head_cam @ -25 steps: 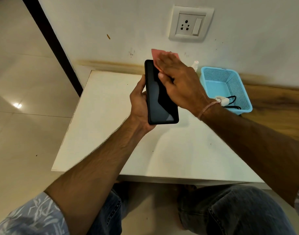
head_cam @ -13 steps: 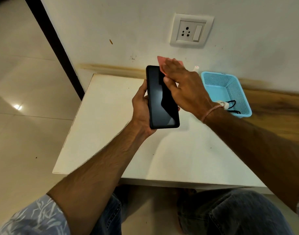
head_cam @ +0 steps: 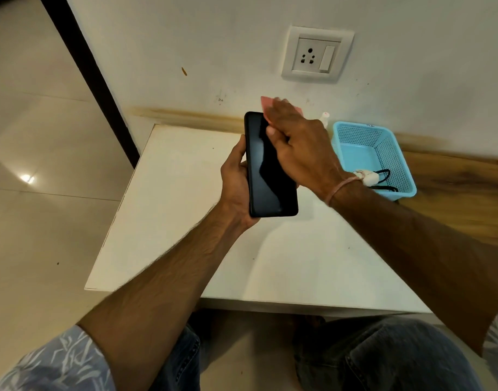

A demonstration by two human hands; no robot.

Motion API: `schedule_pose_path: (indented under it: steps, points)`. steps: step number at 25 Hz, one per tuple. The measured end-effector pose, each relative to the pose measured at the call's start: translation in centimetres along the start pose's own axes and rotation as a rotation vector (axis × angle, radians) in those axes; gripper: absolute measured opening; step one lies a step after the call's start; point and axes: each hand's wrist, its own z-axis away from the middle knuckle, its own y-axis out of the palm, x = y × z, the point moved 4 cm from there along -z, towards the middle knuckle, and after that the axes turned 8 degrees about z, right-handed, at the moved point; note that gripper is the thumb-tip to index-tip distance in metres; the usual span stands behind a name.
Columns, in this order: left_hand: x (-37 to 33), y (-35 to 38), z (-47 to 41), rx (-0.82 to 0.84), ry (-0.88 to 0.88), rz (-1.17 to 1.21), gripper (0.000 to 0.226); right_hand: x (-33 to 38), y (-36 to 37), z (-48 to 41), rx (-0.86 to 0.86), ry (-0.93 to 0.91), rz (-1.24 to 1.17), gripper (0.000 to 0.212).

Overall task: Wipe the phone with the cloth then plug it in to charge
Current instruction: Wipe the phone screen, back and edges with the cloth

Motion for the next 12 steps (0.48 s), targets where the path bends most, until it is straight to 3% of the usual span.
schedule_pose_path:
  steps: [4,9,12]
  points:
    - [-0.1,-0.2,0.0,-0.012,0.023,0.002,0.05,2.6,0.7,-0.2,0.013,-0.205,0.027,0.045]
    - [-0.3,-0.1,-0.1,0.007,0.016,0.029,0.05,-0.6,0.1,-0.5,0.032,0.01,0.043,0.049]
    - [0.3,-0.3,-0.1,-0.044,0.018,0.005,0.05,2.2,1.0,-0.3,0.029,-0.088,0.068,0.047]
